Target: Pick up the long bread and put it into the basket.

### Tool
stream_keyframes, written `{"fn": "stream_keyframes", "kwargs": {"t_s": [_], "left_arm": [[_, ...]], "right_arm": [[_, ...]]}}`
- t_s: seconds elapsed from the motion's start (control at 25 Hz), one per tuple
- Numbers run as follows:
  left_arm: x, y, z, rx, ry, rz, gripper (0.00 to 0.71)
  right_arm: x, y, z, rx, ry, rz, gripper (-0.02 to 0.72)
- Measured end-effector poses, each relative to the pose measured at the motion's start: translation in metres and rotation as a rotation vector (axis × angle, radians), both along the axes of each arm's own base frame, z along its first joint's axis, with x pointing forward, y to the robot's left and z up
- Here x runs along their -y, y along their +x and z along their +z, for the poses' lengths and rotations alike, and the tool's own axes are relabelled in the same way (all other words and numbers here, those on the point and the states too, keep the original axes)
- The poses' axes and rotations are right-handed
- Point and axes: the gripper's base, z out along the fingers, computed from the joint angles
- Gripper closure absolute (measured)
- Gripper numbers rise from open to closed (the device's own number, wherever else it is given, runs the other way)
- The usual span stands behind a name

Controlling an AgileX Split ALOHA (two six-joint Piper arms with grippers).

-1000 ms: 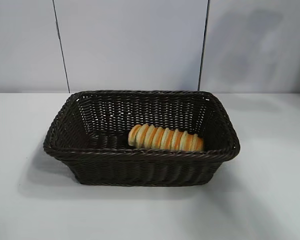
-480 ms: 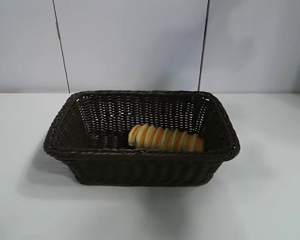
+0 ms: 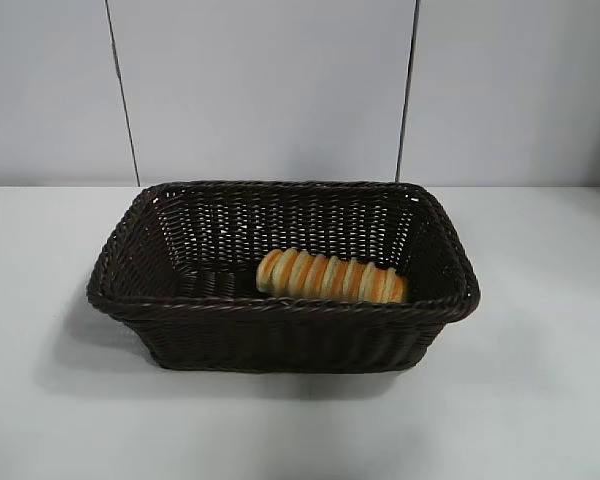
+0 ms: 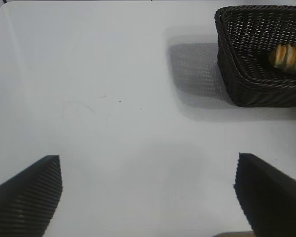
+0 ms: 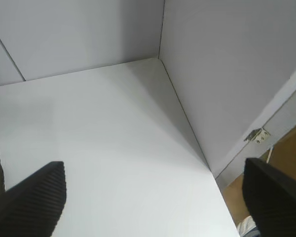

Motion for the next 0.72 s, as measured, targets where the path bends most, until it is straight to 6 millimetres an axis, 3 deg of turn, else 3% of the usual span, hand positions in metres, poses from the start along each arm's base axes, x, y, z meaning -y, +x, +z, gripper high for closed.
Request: {"fn": "stream_keyframes", "kwargs": {"t_s": [0.32, 0.72], "left_arm": [[0.0, 0.0, 0.0, 0.0, 0.0, 0.0, 0.023], [0.0, 0.0, 0.0, 0.0, 0.0, 0.0, 0.023]], "right_arm": [[-0.009, -0.03, -0.046, 0.062, 0.033, 0.002, 0.008], [-0.015, -0.034, -0.1, 0.037, 0.09, 0.042, 0.008]]}}
